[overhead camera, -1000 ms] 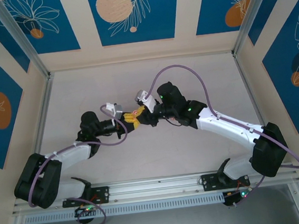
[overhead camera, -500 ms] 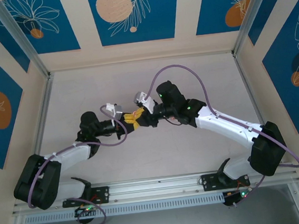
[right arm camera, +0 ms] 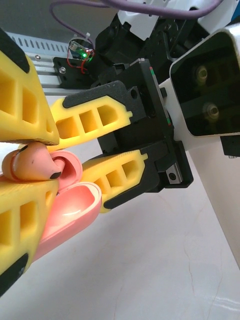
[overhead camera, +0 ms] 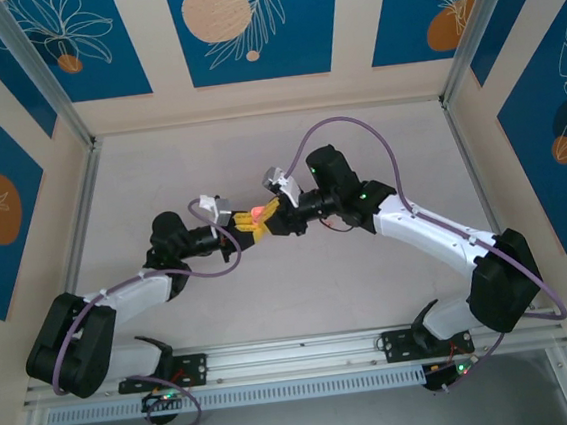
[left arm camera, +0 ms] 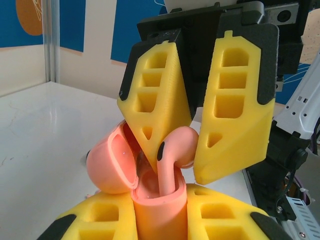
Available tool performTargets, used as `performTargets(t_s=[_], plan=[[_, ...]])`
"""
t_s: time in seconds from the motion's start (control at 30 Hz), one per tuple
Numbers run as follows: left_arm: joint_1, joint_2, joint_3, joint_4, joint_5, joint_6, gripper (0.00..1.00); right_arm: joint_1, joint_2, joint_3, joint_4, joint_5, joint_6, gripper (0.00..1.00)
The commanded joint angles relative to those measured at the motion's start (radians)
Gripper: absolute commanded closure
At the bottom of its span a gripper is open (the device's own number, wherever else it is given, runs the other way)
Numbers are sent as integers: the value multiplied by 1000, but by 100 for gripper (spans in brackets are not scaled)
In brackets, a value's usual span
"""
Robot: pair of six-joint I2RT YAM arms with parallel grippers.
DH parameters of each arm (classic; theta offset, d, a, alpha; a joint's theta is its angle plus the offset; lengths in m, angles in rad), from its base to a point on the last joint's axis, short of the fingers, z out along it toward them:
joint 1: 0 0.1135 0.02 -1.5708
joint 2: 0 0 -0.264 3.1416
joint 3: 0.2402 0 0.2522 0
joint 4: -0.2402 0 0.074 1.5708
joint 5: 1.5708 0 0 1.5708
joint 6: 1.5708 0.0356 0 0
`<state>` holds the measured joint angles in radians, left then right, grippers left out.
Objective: Insert the wireless bluetooth earbuds into the charging case
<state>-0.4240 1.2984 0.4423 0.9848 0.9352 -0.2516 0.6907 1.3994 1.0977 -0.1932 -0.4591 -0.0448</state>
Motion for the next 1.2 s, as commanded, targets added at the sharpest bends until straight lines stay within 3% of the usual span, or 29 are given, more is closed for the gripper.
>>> performTargets(t_s=[0.0, 0.63, 1.17], plan=[[-8, -14, 42, 53, -1, 44, 84, -7, 17, -15, -22, -61, 10, 75], [-22, -51, 70, -96, 1, 150, 84, -5, 89, 54, -75, -34, -1, 73], [-33, -21, 68, -53, -9, 140, 84, -45, 128, 83, -83, -38, 84, 62]])
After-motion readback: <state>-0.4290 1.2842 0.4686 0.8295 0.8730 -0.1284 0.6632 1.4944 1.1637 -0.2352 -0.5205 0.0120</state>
